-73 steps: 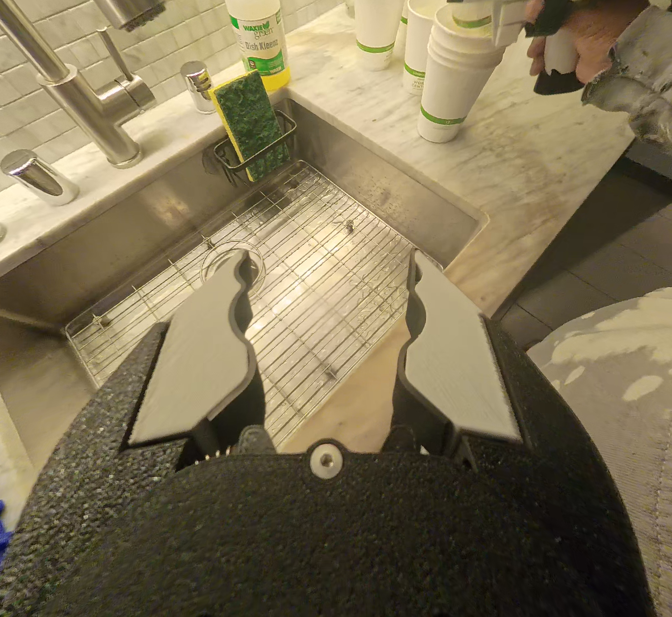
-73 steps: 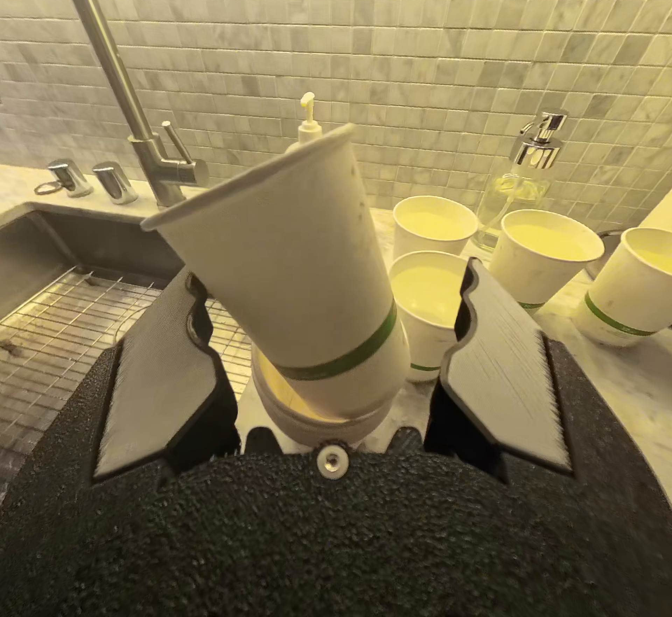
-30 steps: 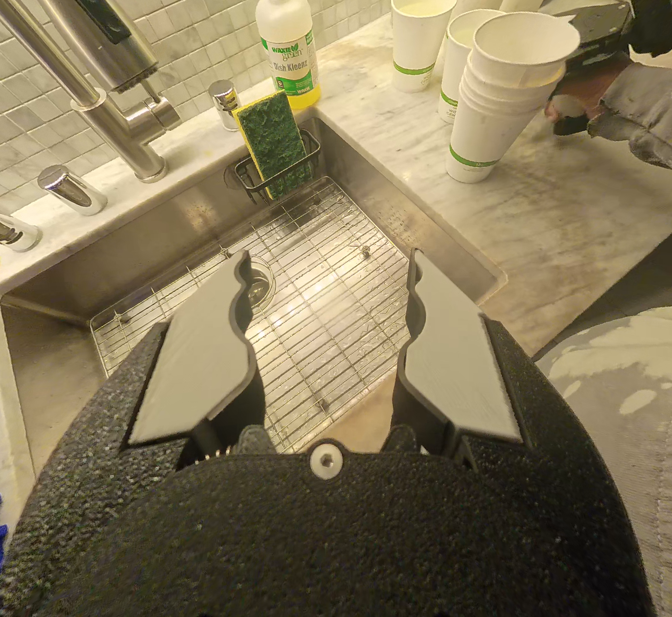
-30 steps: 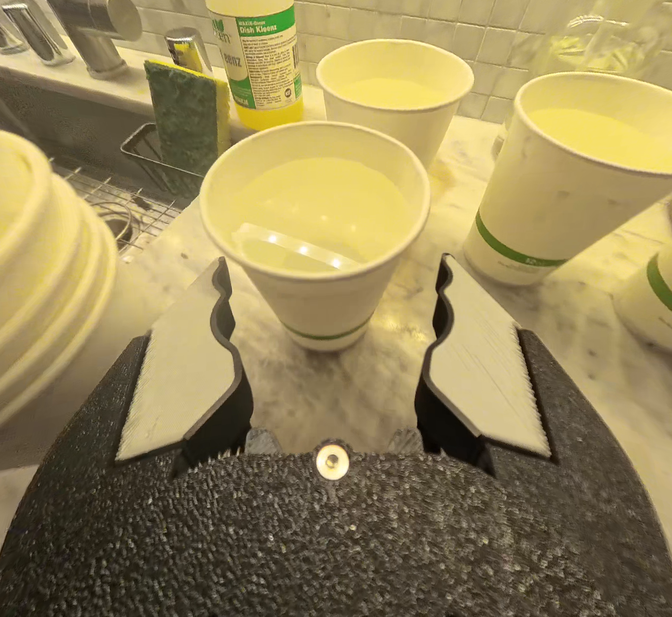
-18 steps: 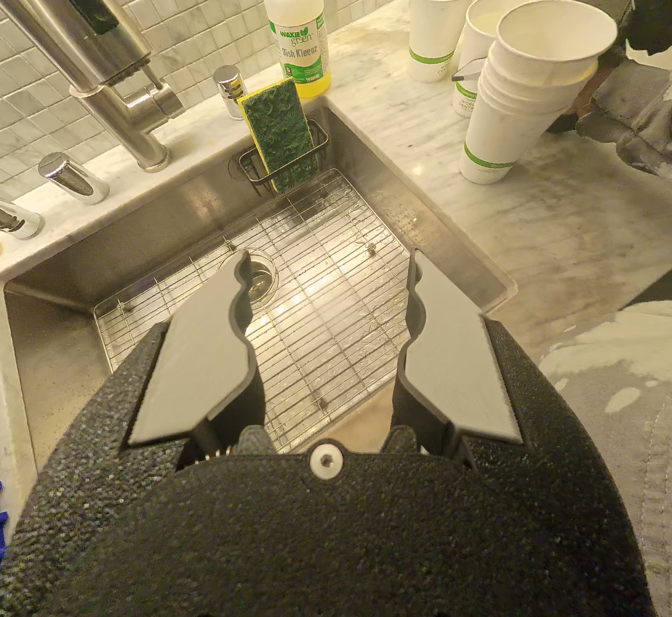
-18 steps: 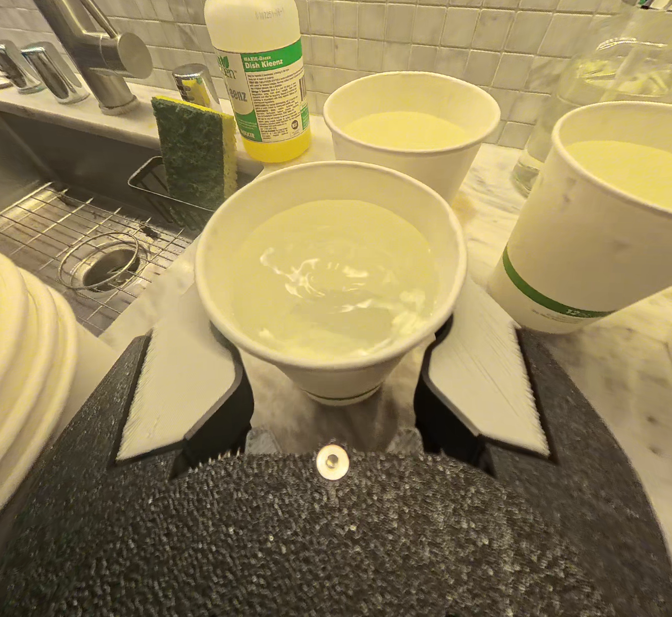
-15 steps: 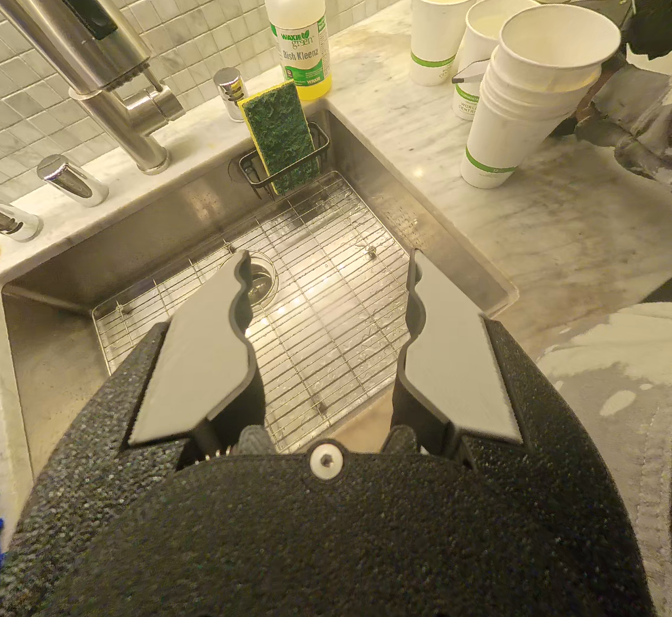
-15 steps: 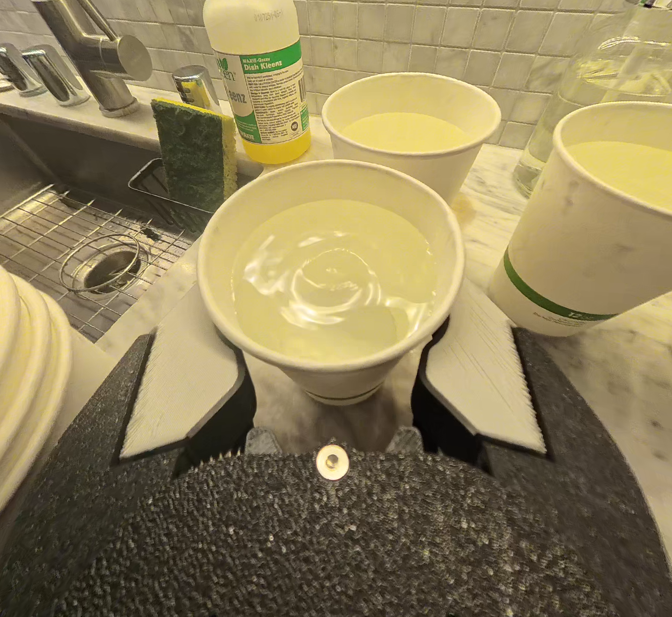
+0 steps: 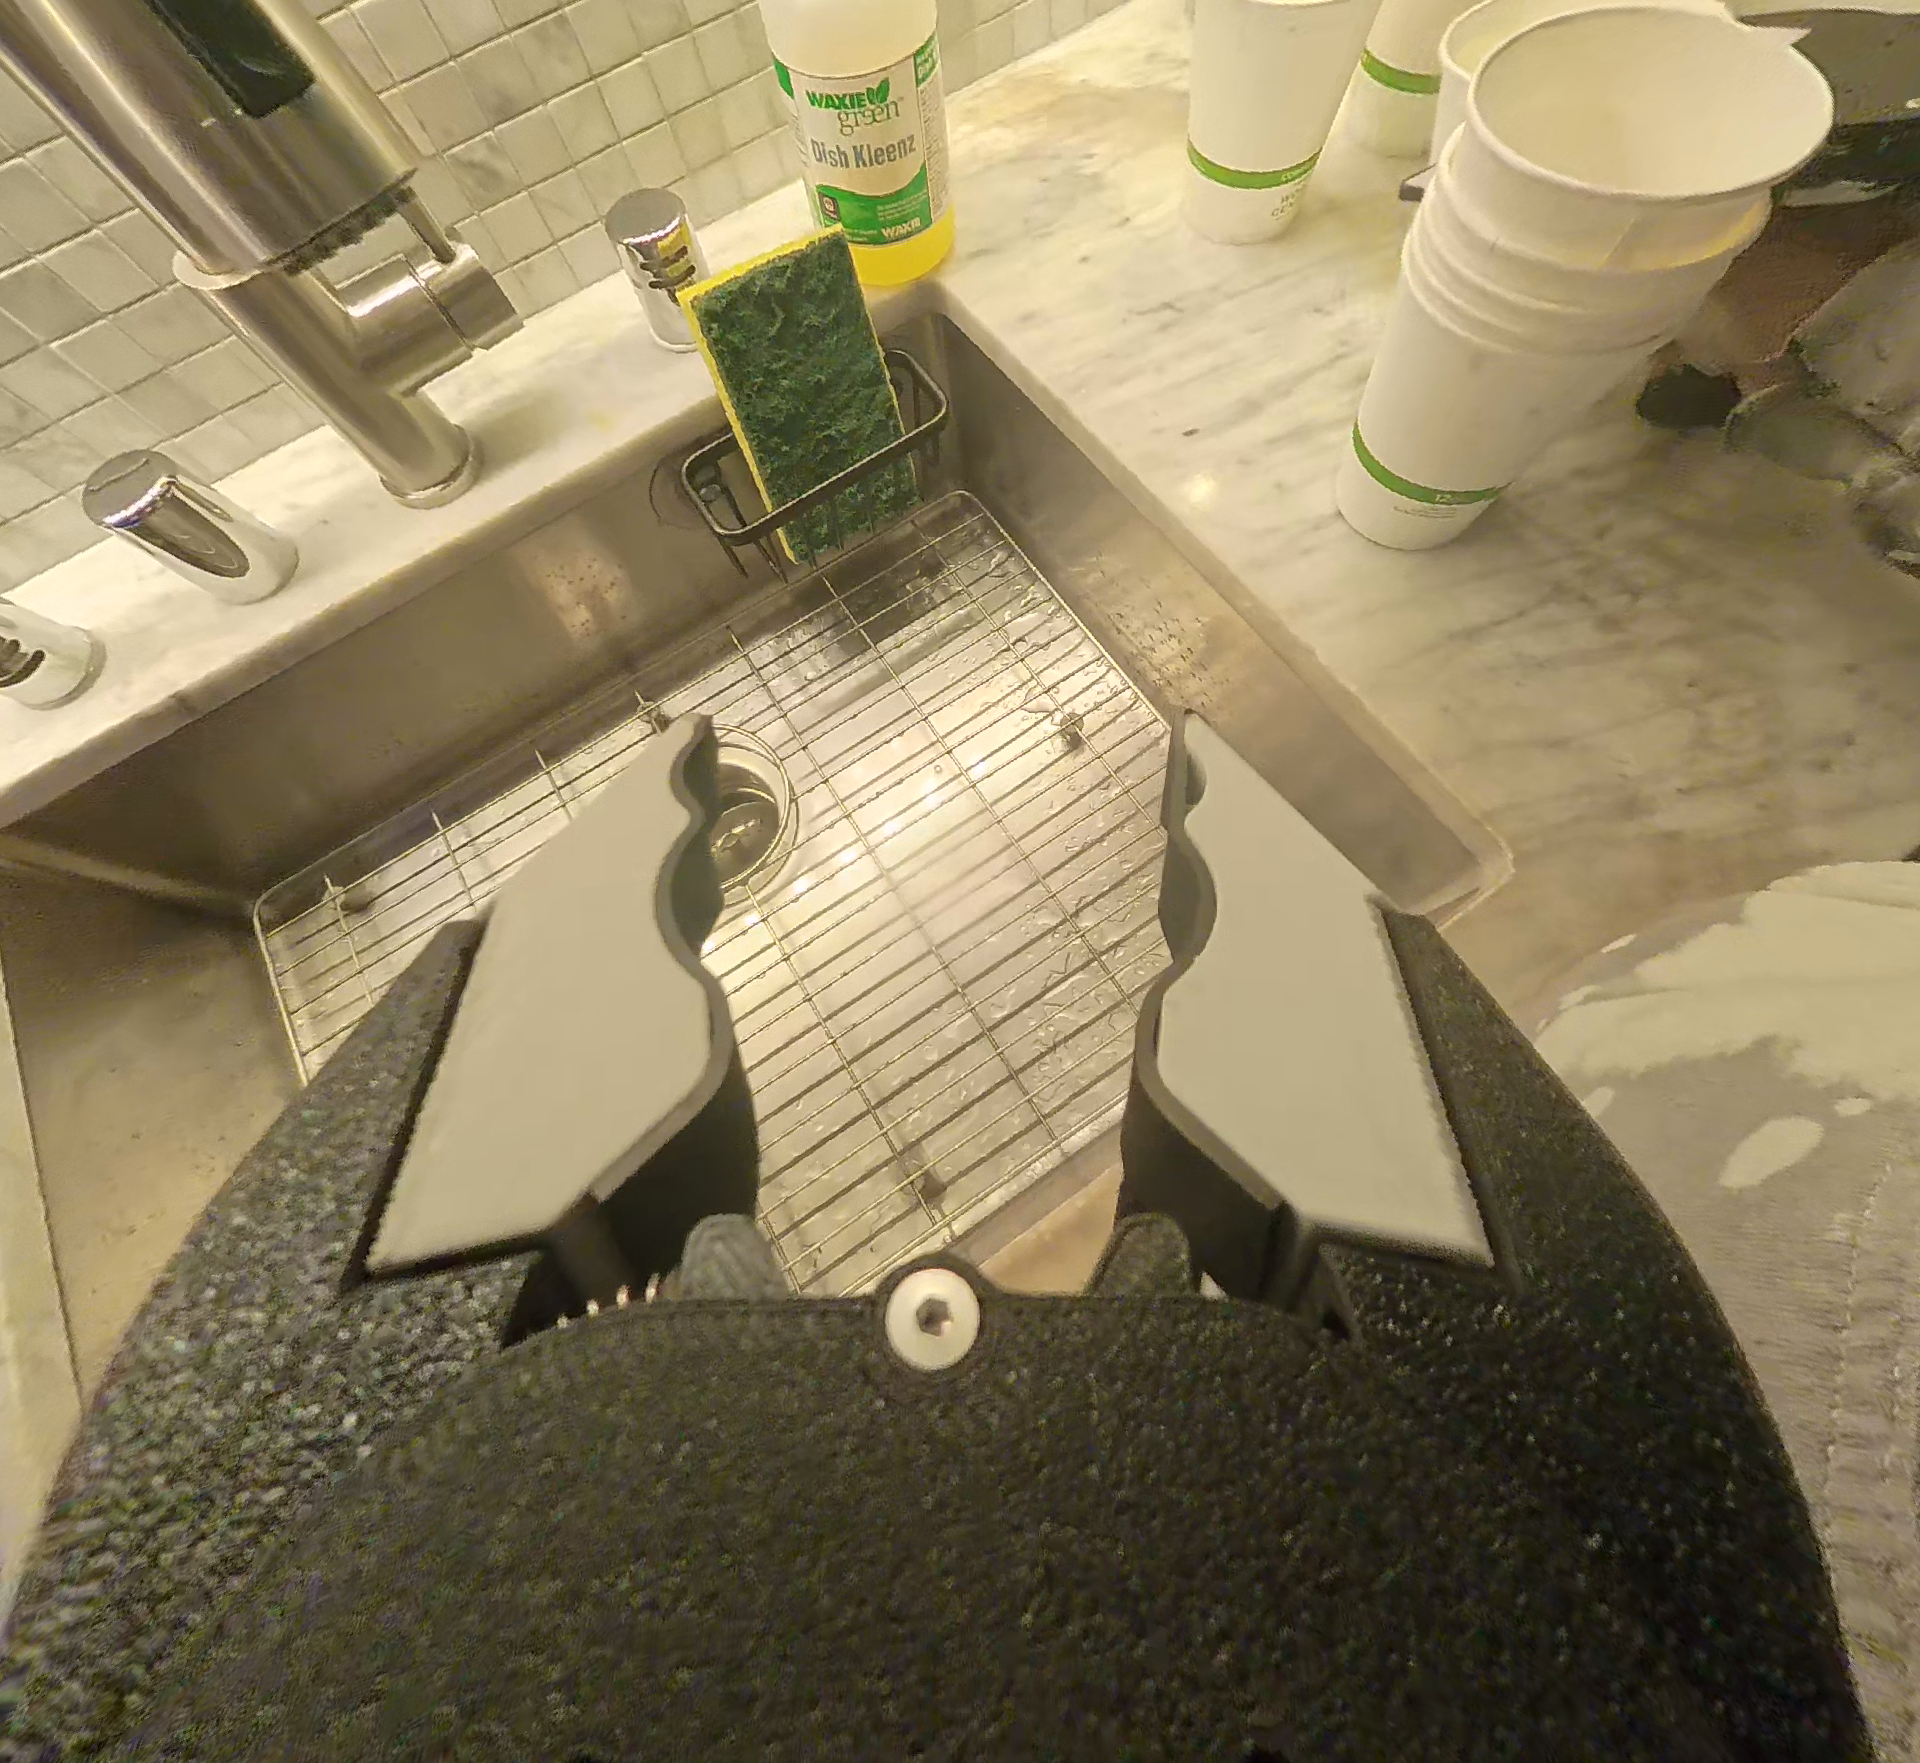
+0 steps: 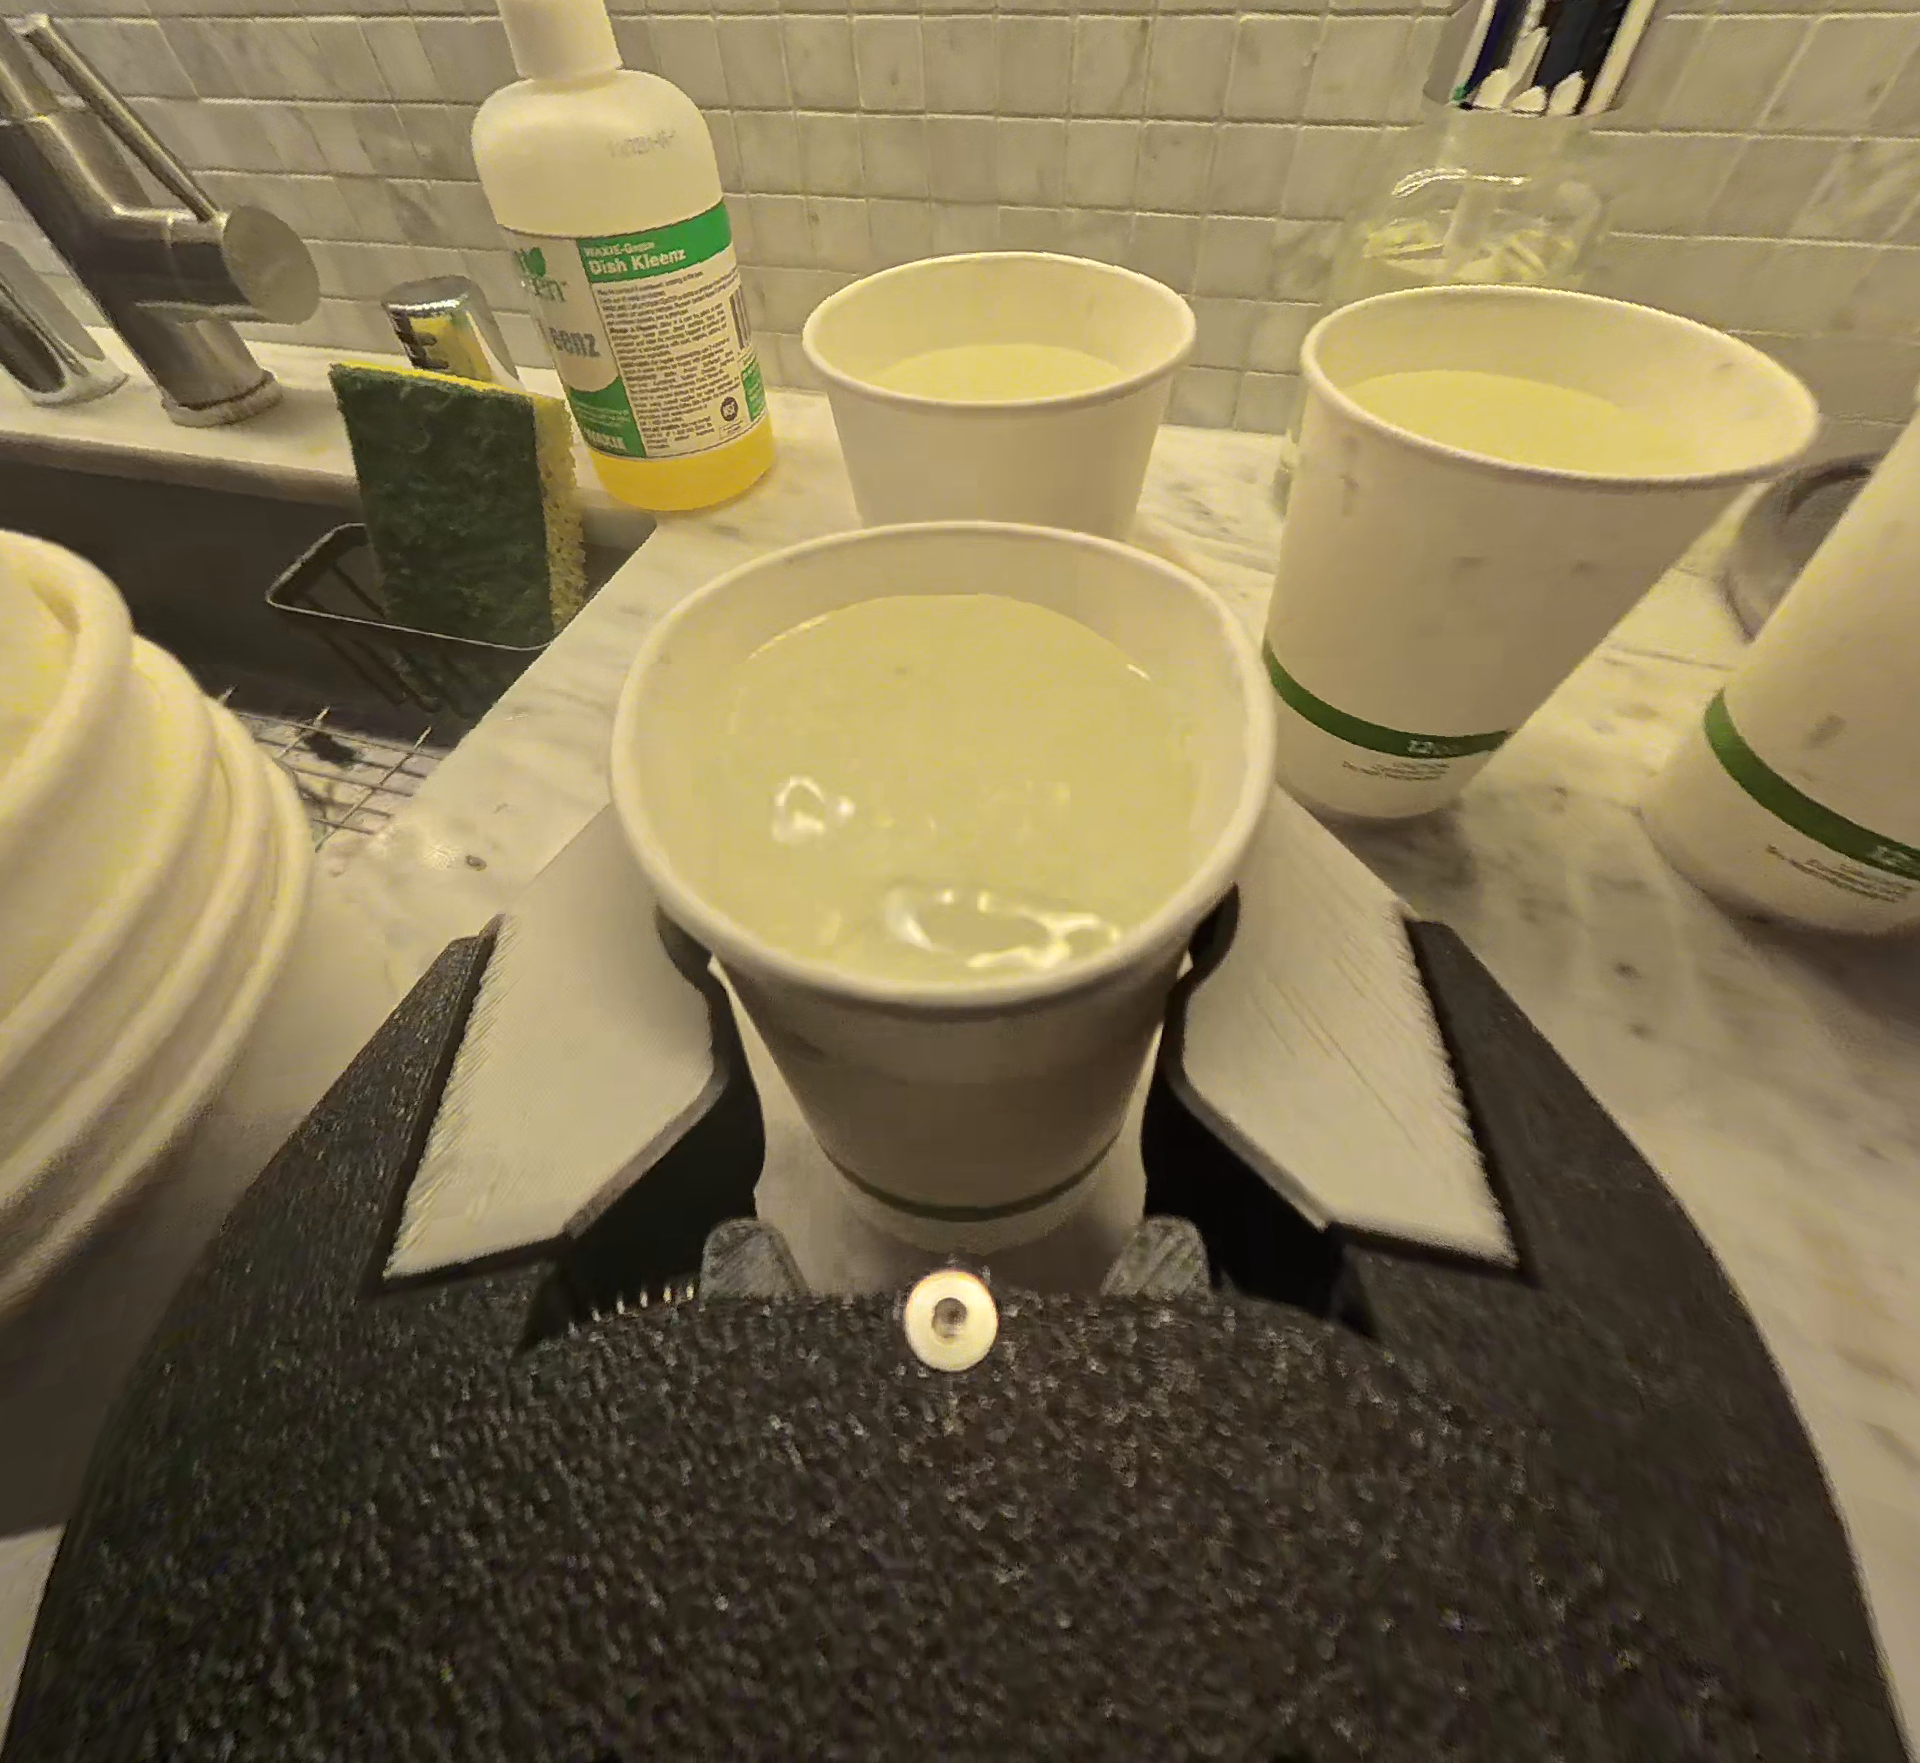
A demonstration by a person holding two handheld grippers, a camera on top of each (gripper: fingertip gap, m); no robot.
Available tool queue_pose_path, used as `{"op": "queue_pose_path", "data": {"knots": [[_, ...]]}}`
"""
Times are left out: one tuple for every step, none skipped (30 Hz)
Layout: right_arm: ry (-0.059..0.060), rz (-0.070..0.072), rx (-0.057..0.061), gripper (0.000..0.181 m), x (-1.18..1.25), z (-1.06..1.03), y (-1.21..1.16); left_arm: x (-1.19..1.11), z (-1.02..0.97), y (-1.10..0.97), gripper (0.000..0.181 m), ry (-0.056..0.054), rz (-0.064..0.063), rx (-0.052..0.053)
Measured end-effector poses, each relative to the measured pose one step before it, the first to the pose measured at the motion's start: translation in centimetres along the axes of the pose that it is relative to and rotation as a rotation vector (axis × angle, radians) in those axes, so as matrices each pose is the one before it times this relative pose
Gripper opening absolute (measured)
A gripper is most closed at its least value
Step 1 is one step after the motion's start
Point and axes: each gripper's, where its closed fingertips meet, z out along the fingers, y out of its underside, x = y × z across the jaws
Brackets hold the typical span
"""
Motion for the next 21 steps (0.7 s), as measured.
{"op": "queue_pose_path", "data": {"knots": [[0.0093, 0.007, 0.0085, 0.087, 0.195, -0.463, 0.003, 0.13, 0.121, 0.014, 0.086, 0.0062, 0.0032, -0.0011], [0.0091, 0.0058, 0.0061, 0.086, 0.209, -0.463, 0.037, 0.15, 0.113, -0.003, 0.086, 0.0071, 0.0034, -0.0001], [0.0112, 0.0073, 0.008, 0.085, 0.231, -0.463, 0.01, 0.161, 0.11, -0.004, 0.085, 0.0079, 0.0031, 0.0004], [0.0096, 0.0083, 0.0064, 0.085, 0.214, -0.433, 0.016, 0.167, 0.101, 0.012, 0.085, 0.0082, 0.0041, -0.0008], [0.0063, 0.0101, 0.0095, 0.084, 0.15, -0.433, -0.035, 0.165, 0.082, -0.003, 0.085, 0.0077, 0.0058, -0.0005], [0.0071, 0.0102, 0.0103, 0.084, 0.13, -0.416, -0.054, 0.142, 0.05, -0.016, 0.085, 0.0072, 0.0062, -0.0005], [0.0089, 0.0067, 0.0106, 0.084, 0.119, -0.42, -0.078, 0.129, 0.044, -0.022, 0.085, 0.0068, 0.0056, -0.0006], [0.0066, 0.0015, 0.0096, 0.084, 0.056, -0.404, -0.123, 0.114, 0.012, -0.036, 0.085, 0.0058, 0.0051, -0.0005], [0.0074, 0.0004, 0.0109, 0.083, 0.038, -0.428, -0.207, 0.105, 0.014, -0.048, 0.085, 0.0059, 0.0051, -0.0006], [0.0065, 0.0005, 0.0136, 0.083, 0.035, -0.451, -0.303, 0.103, -0.019, -0.053, 0.085, 0.0063, 0.0059, -0.0002], [0.0045, 0.0019, 0.0123, 0.083, 0.028, -0.443, -0.349, 0.103, -0.018, -0.057, 0.085, 0.0056, 0.0072, 0.0], [0.0087, 0.0006, 0.0142, 0.082, 0.07, -0.476, -0.453, 0.07, -0.015, -0.049, 0.085, 0.005, 0.008, 0.0005], [0.0062, -0.0018, 0.012, 0.082, 0.044, -0.495, -0.509, 0.062, -0.007, -0.052, 0.085, 0.0056, 0.0063, 0.0018], [0.0044, -0.0025, 0.0121, 0.082, 0.017, -0.494, -0.588, 0.056, 0.0, -0.08, 0.085, 0.006, 0.0034, 0.0035], [0.005, -0.0039, 0.0144, 0.081, 0.005, -0.525, -0.687, 0.047, -0.014, -0.099, 0.085, 0.006, 0.0019, 0.0056], [0.0024, -0.0057, 0.0123, 0.082, -0.024, -0.521, -0.74, 0.084, -0.008, -0.094, 0.085, 0.007, 0.0017, 0.0057], [0.0063, -0.0072, 0.011, 0.083, 0.023, -0.52, -0.769, 0.094, -0.002, -0.07, 0.085, 0.0068, 0.003, 0.005], [0.007, -0.0072, 0.0107, 0.082, 0.011, -0.532, -0.79, 0.111, -0.025, -0.048, 0.085, 0.007, 0.0043, 0.0055], [0.0026, -0.0049, 0.0089, 0.081, -0.052, -0.536, -0.811, 0.132, -0.039, -0.032, 0.085, 0.0081, 0.0038, 0.0062], [0.0043, -0.0074, 0.0082, 0.082, -0.077, -0.538, -0.856, 0.121, -0.059, -0.012, 0.085, 0.0081, 0.0028, 0.0056], [0.0032, -0.0128, 0.0049, 0.082, -0.146, -0.542, -0.856, 0.092, -0.082, 0.021, 0.085, 0.0069, 0.0024, 0.0052]]}}
